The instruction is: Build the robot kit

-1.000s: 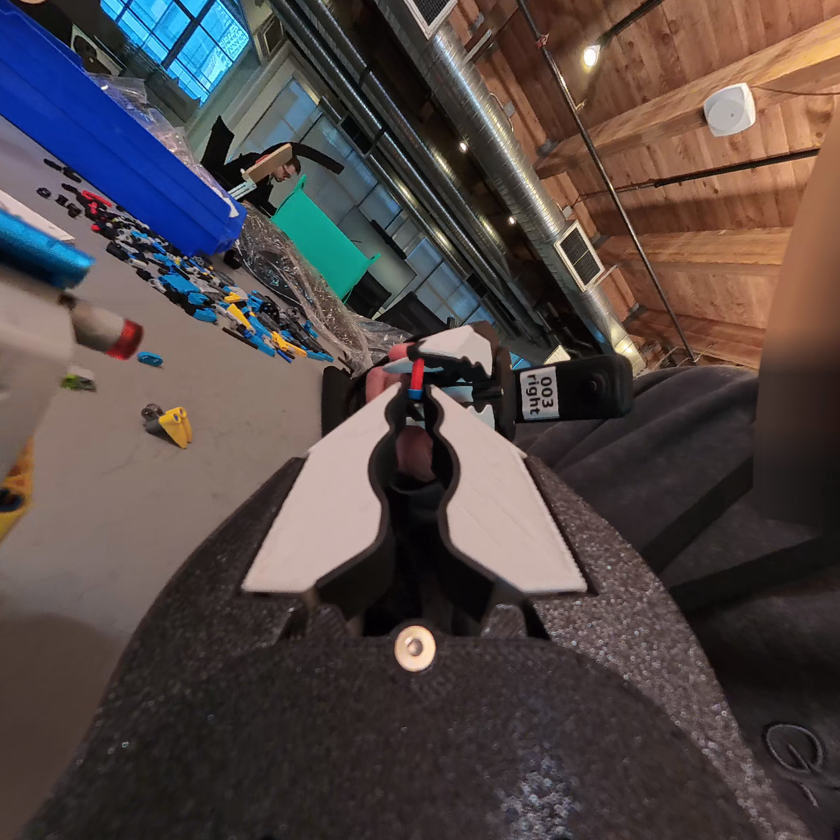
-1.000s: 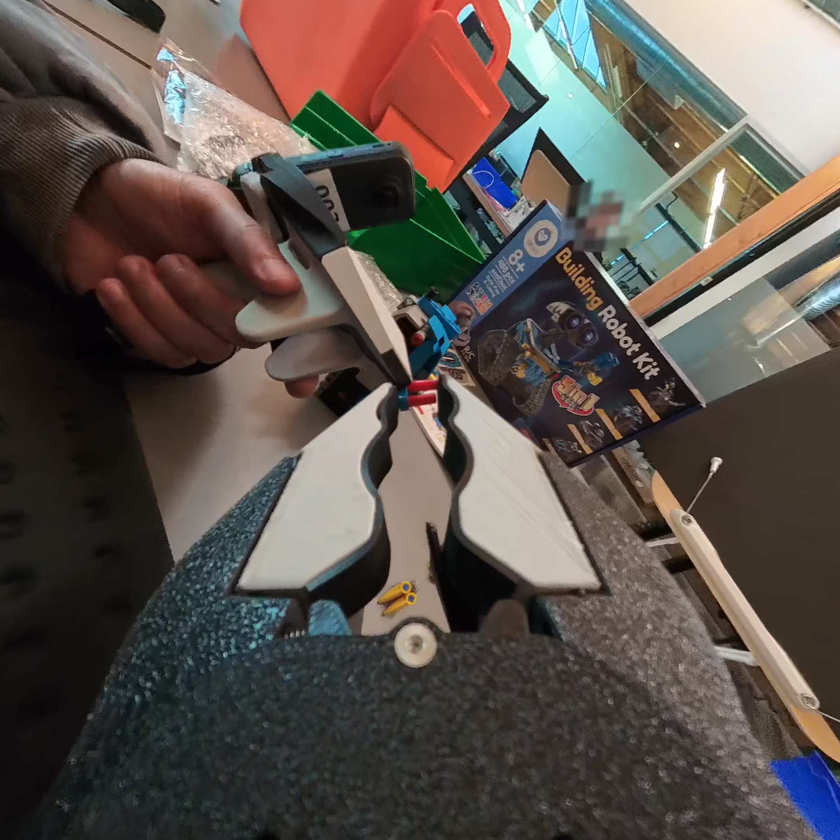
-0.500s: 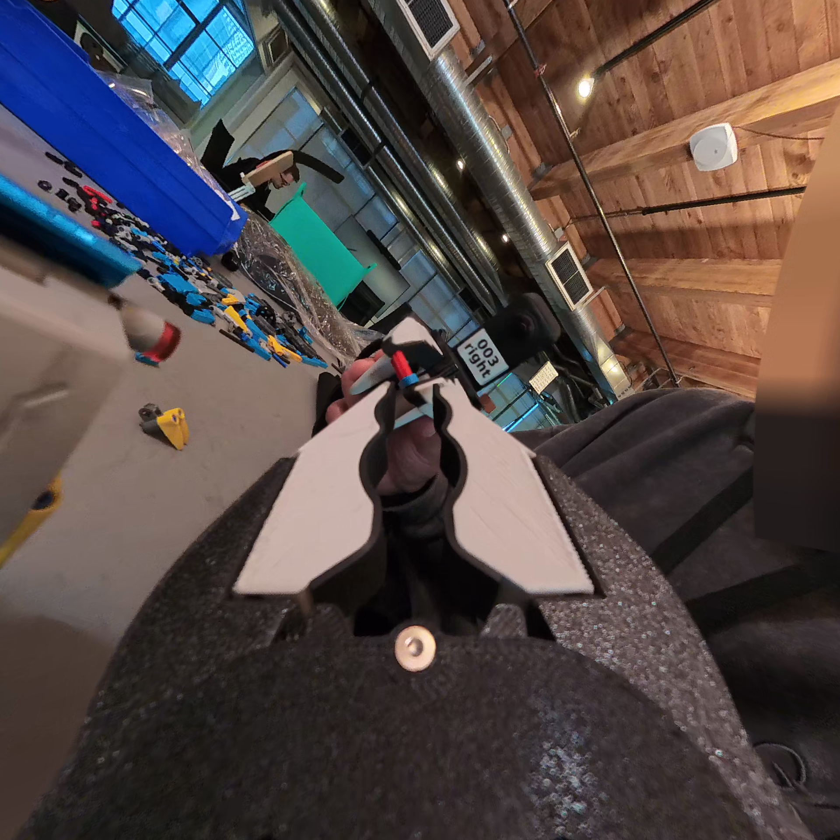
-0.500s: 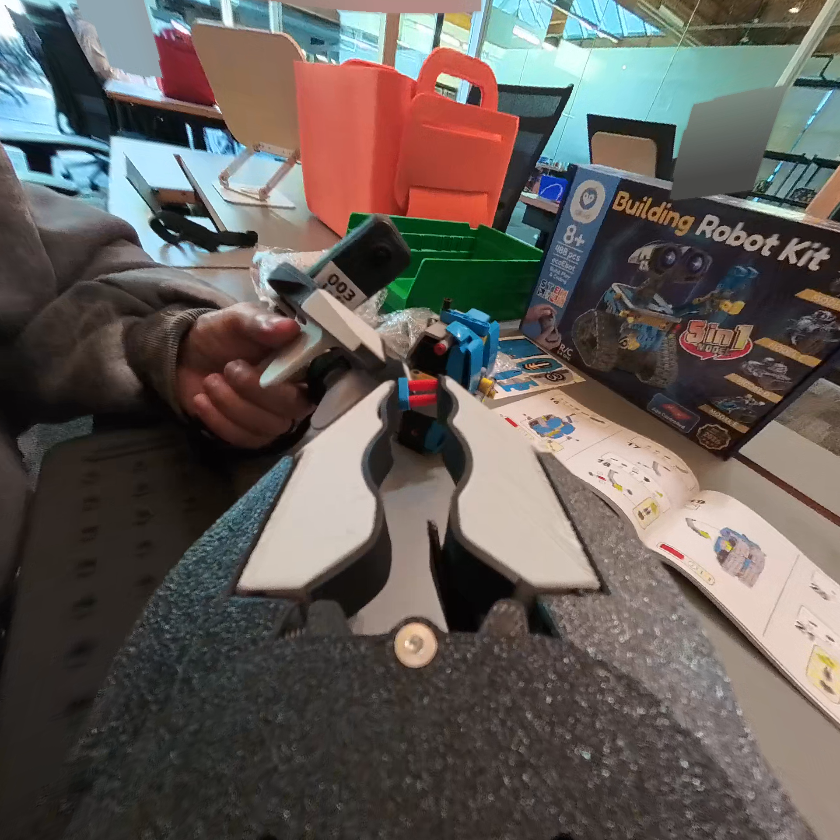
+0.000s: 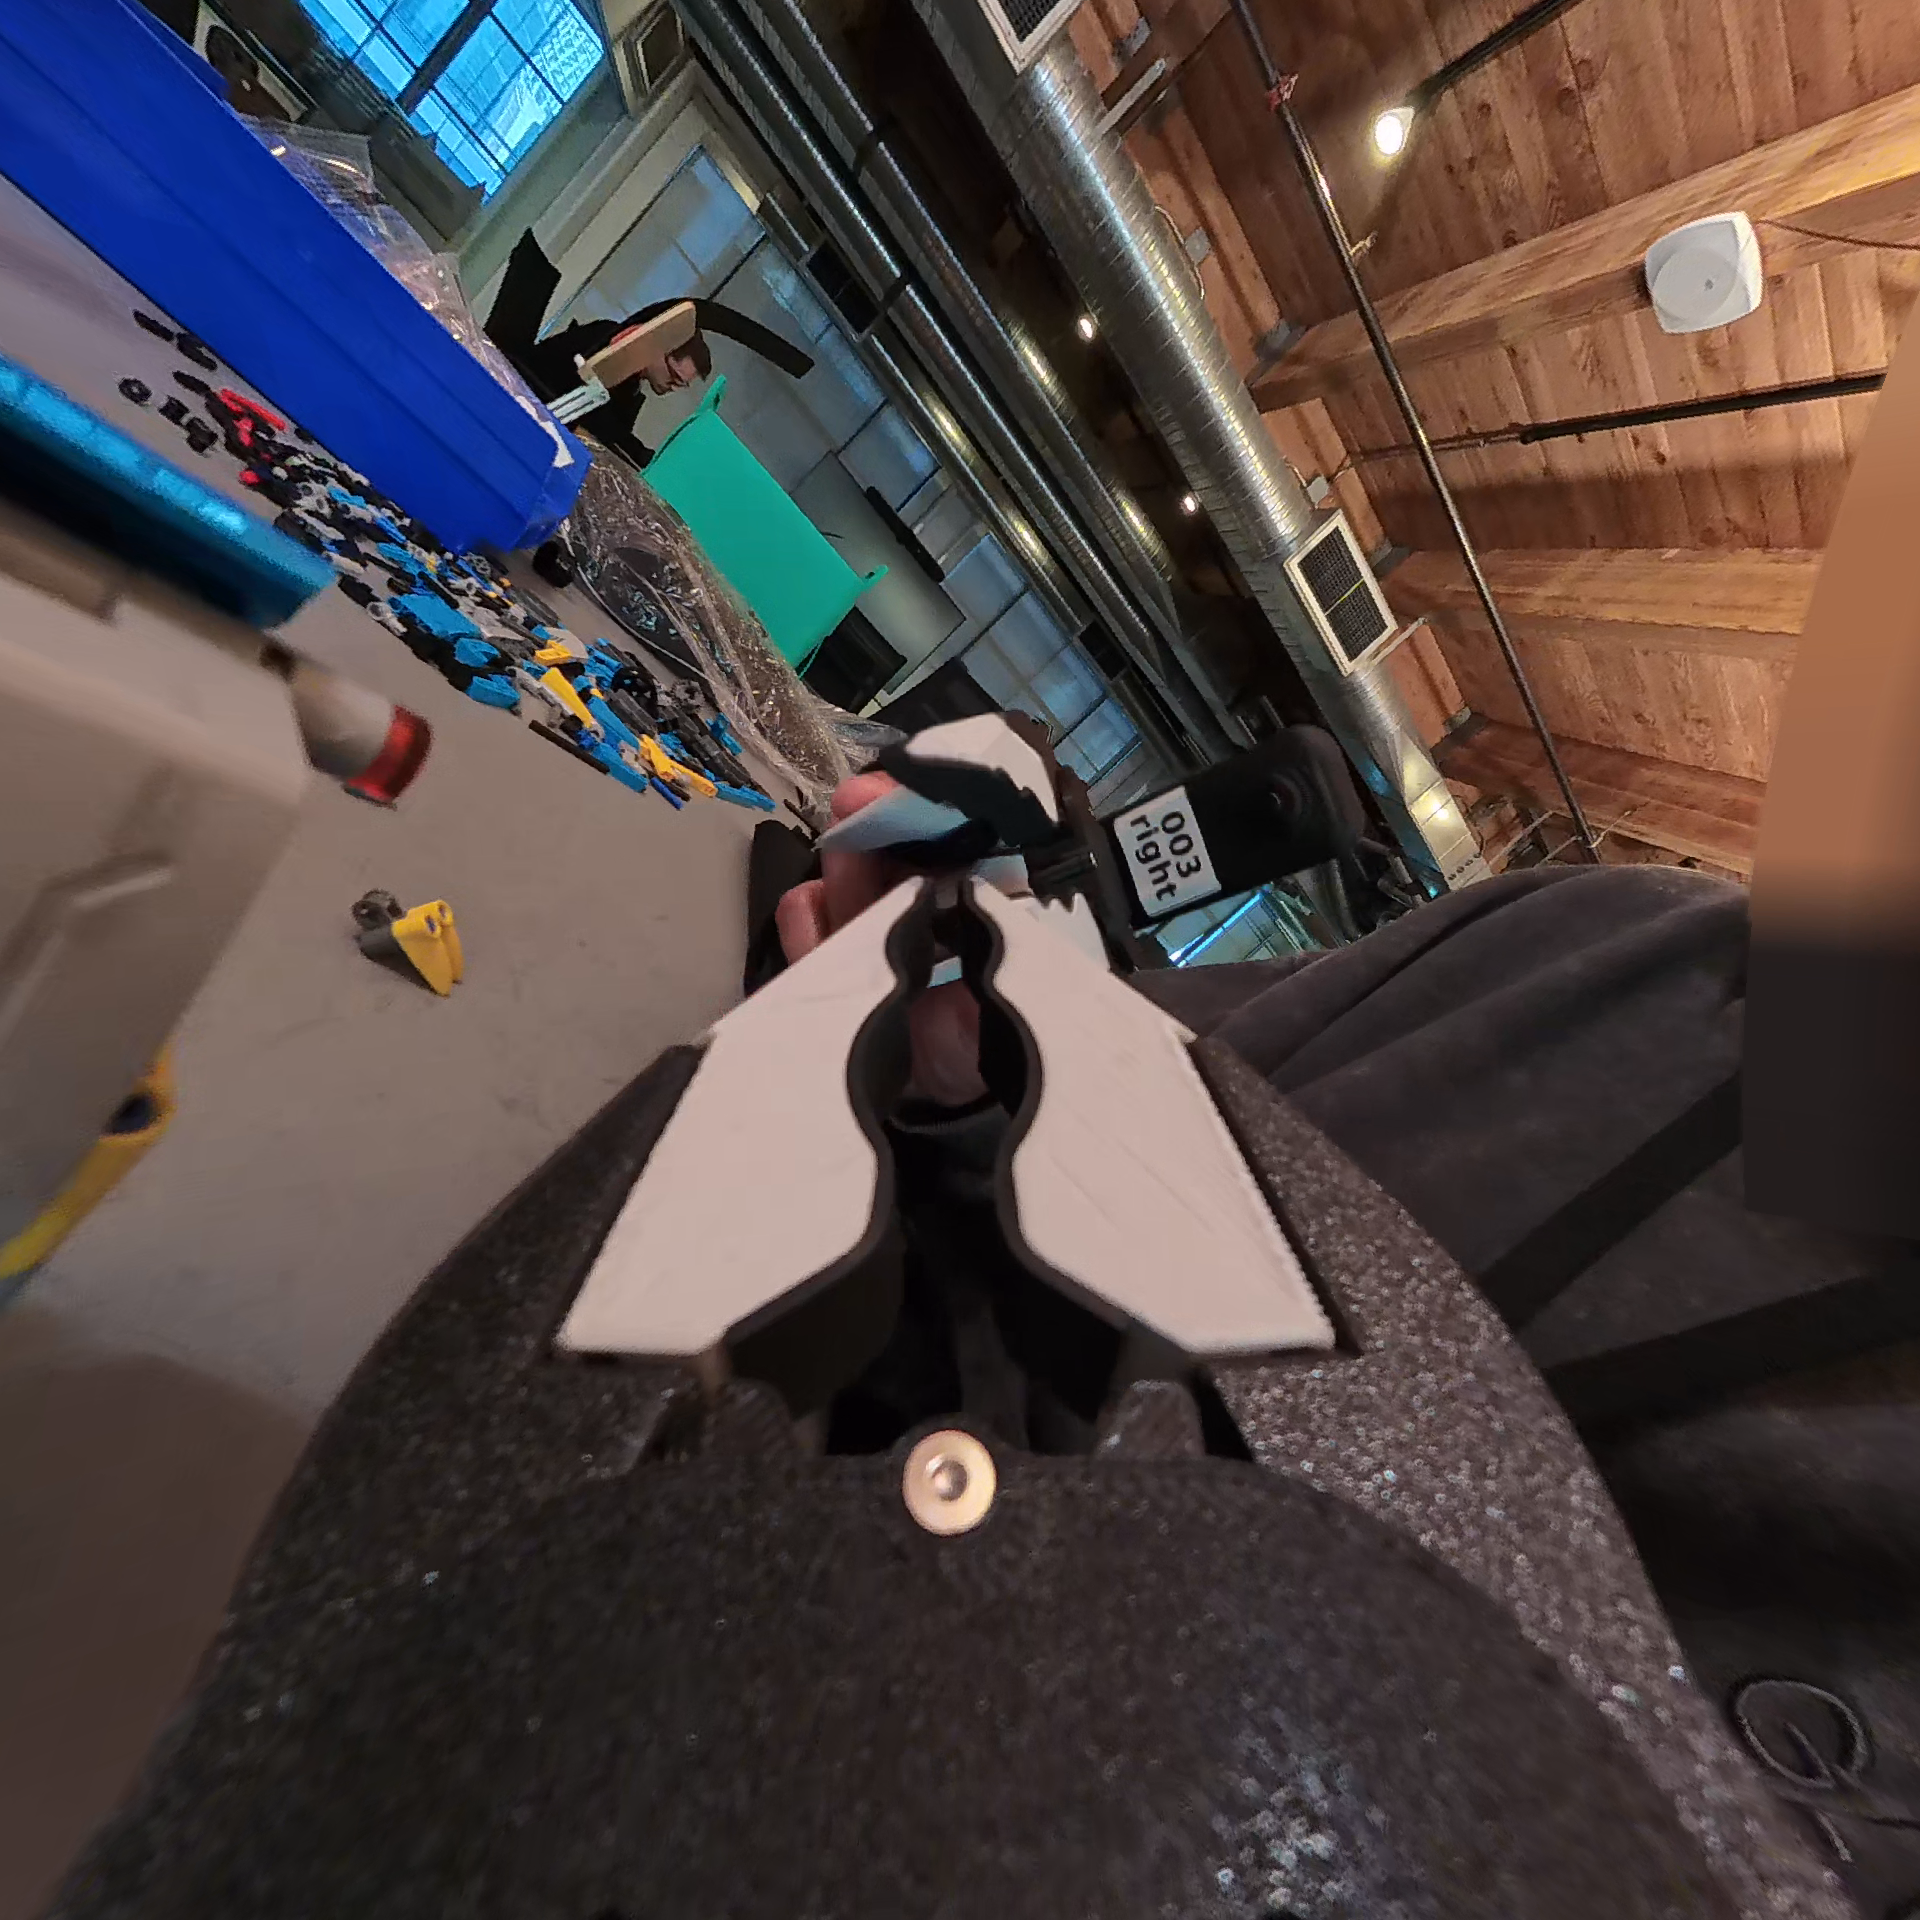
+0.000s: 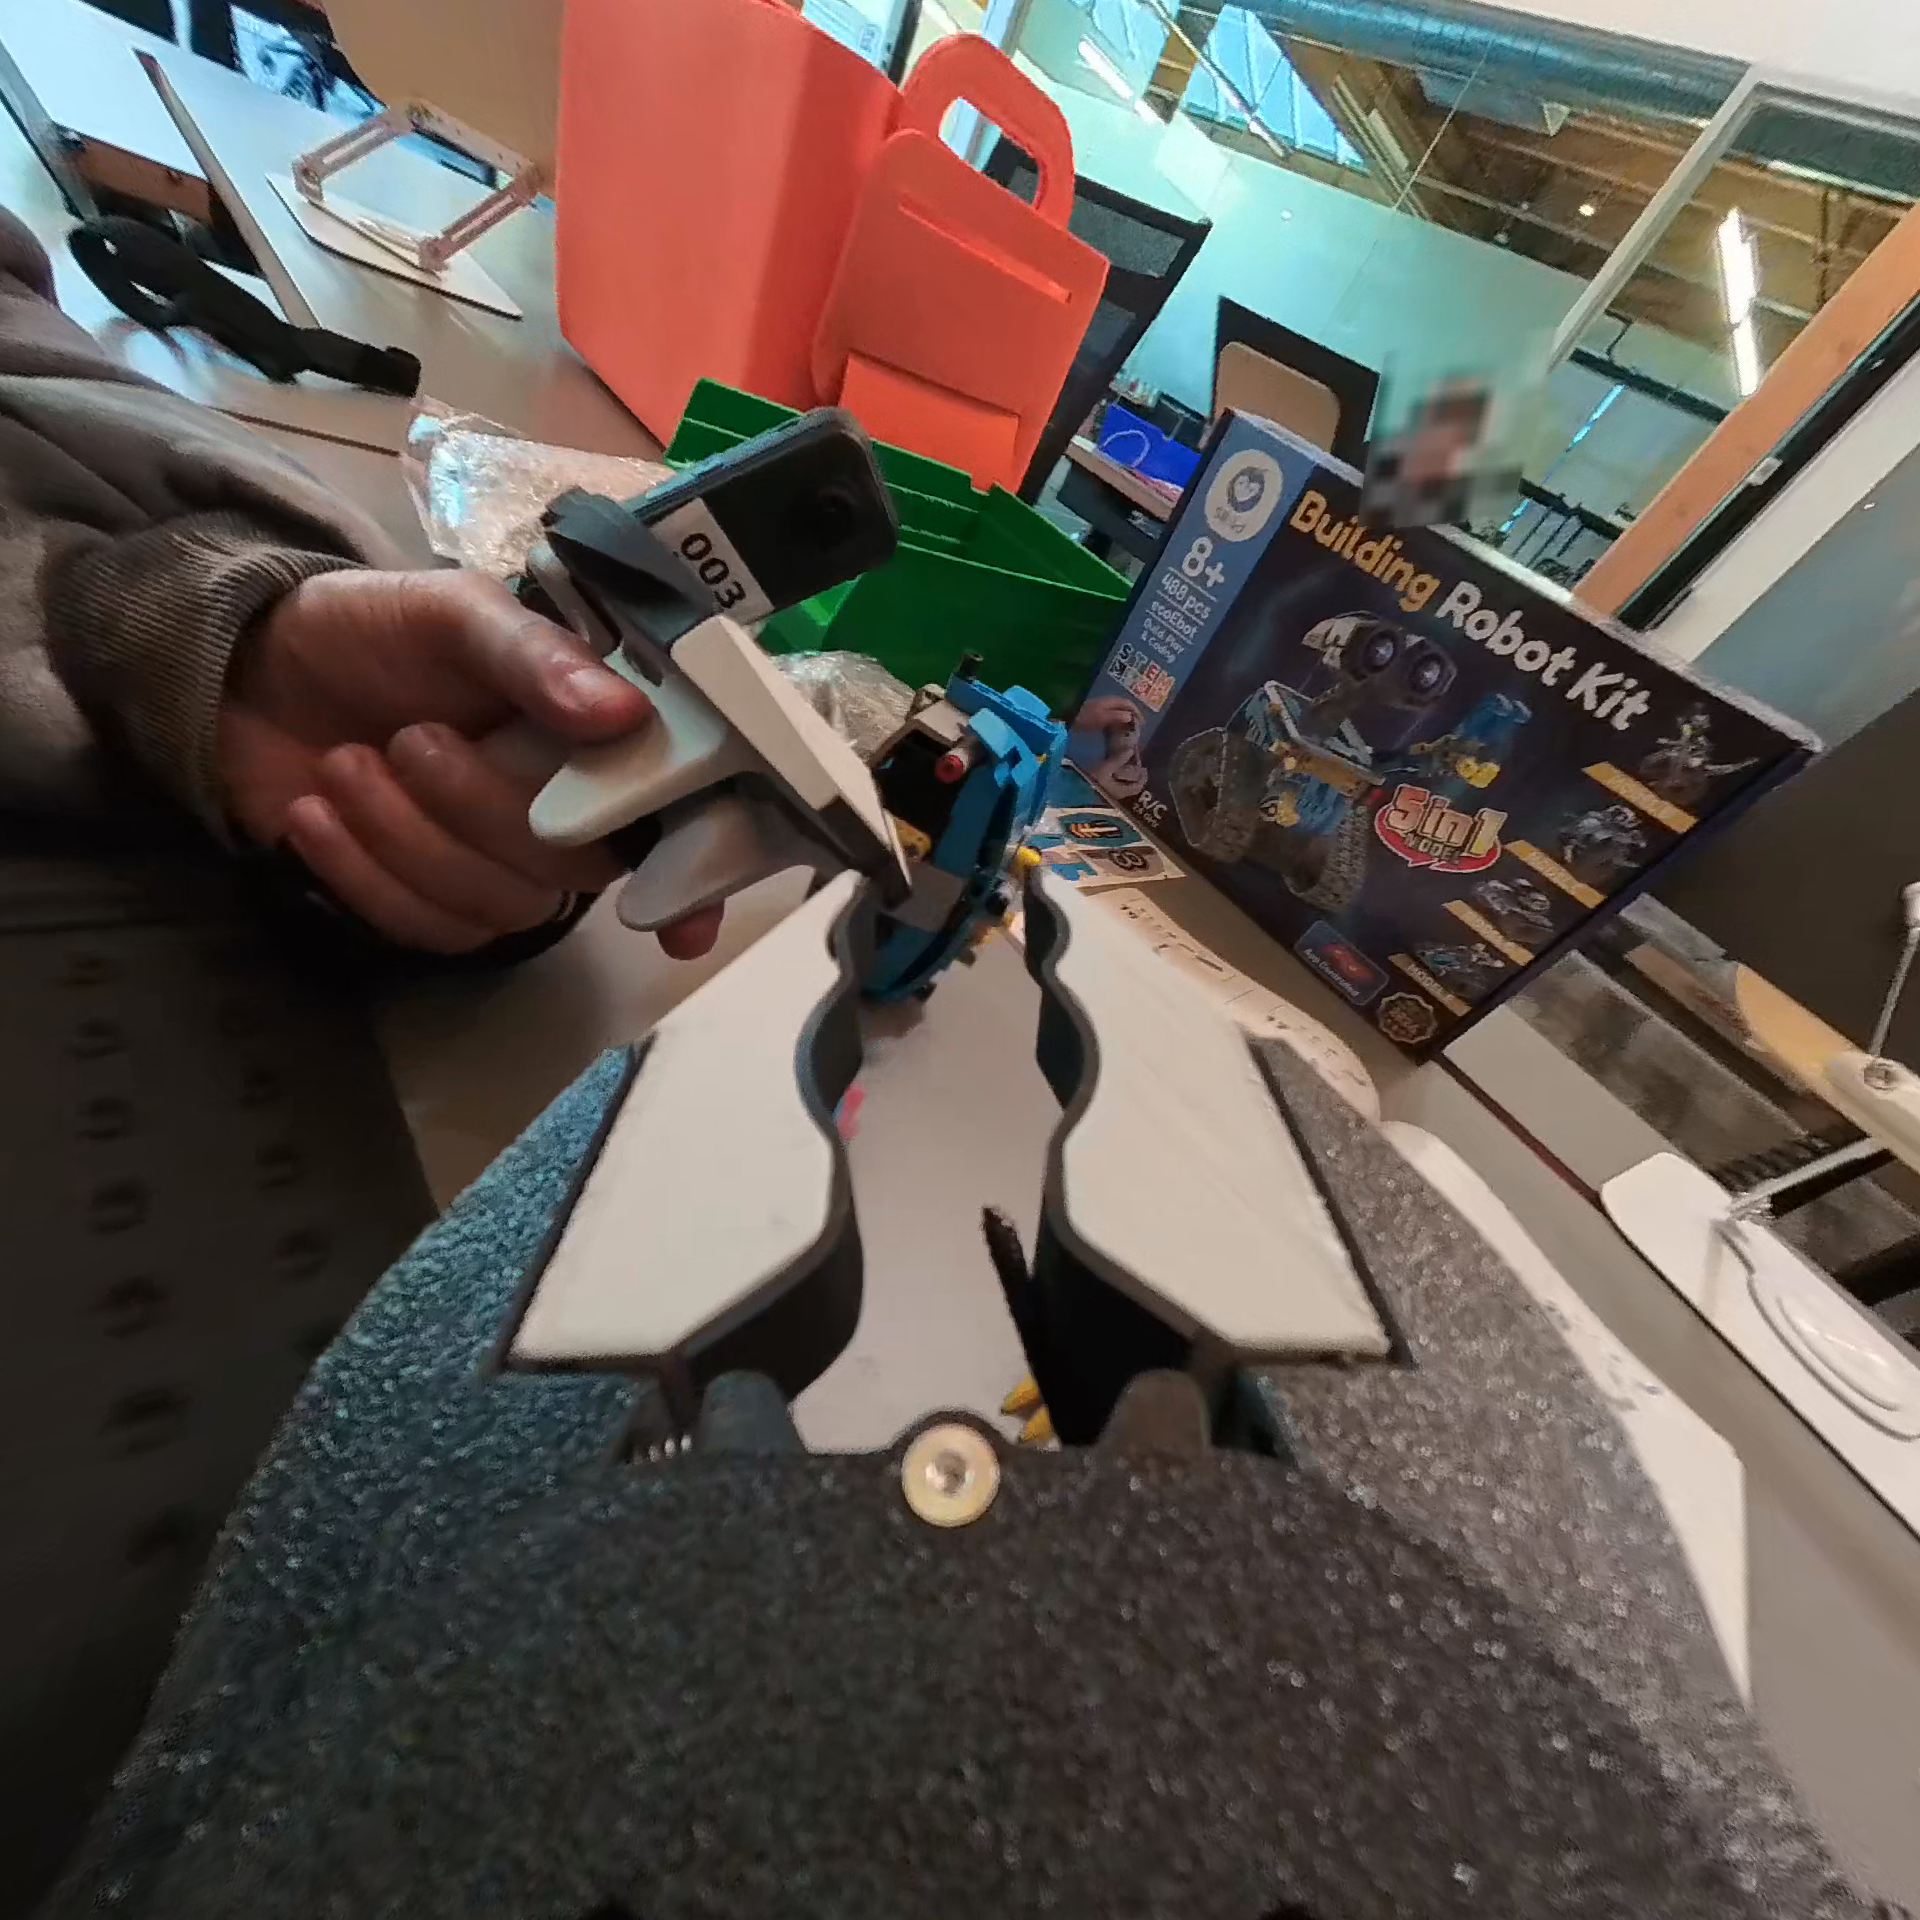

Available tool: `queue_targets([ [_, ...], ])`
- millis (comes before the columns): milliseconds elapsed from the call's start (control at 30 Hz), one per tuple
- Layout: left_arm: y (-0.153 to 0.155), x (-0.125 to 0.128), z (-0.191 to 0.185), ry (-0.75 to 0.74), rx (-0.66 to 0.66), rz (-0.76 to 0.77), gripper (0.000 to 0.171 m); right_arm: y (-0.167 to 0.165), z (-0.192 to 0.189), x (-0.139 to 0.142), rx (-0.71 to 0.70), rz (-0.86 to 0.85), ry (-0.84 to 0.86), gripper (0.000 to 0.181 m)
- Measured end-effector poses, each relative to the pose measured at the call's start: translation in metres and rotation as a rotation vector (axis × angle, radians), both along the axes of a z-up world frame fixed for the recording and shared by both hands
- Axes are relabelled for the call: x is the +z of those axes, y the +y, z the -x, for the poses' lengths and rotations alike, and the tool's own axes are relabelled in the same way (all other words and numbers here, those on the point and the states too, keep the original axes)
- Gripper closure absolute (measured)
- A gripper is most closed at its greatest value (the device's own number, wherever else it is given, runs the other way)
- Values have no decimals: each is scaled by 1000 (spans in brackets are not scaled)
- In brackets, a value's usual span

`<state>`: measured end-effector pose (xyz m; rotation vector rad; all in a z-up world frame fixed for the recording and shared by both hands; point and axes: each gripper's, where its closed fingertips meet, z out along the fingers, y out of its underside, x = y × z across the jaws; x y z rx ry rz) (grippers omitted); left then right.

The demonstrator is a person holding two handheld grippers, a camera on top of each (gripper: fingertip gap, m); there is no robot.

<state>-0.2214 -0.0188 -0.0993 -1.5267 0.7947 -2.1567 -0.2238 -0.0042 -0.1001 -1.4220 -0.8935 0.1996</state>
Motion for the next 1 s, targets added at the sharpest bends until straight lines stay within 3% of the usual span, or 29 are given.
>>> queue_targets([
  [167,6,0,1,14,43,-34,171,2,-9,-9,12,63,-4,154],
  [233,8,-4,1,46,84,-97,171,10,-33,-14,-55,121,-8,155],
  [367,3,-12,-4,110,107,-221,171,9,-77,-47,-101,384,-72,158],
  [433,4,-19,-7,154,124,-278,171,2,-94,-70,-111,528,-117,149],
  [567,7,-35,-11,255,171,-390,170,-12,-87,-105,-38,746,-126,143],
  [767,-8,-44,-15,319,158,-588,169,4,-66,-119,-31,683,-320,146],
  [1000,-11,-46,-15,325,141,-614,169,16,-61,-117,107,657,-412,155],
])
